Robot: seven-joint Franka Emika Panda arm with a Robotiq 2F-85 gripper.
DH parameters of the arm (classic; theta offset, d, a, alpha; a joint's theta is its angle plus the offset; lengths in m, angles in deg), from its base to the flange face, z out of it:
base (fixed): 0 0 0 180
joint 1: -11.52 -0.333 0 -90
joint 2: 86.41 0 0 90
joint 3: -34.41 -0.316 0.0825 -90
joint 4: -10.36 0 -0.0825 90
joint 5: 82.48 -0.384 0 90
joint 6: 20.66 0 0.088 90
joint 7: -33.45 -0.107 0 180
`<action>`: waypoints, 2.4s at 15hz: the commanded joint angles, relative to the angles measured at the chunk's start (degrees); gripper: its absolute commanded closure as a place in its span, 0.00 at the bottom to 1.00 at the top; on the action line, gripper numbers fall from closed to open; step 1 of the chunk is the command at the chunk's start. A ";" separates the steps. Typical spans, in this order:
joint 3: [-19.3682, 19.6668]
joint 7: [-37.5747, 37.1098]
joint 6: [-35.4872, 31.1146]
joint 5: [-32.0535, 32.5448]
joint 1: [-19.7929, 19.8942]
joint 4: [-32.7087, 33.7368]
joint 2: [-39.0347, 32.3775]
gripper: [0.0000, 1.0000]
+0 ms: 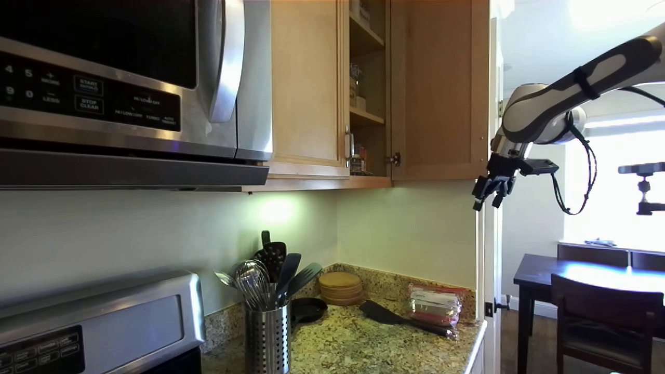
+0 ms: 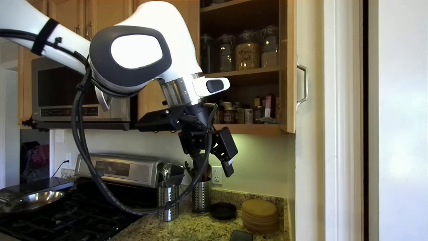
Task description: Close the second cupboard drawer to the right of the microwave
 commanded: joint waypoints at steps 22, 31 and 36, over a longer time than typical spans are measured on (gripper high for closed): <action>5.85 2.12 -18.87 -5.93 2.97 11.73 -9.49 0.00; 9.12 11.05 -19.95 -17.79 -2.54 13.73 -9.95 0.00; 10.97 18.03 -18.71 -23.12 -6.25 13.85 -8.65 0.00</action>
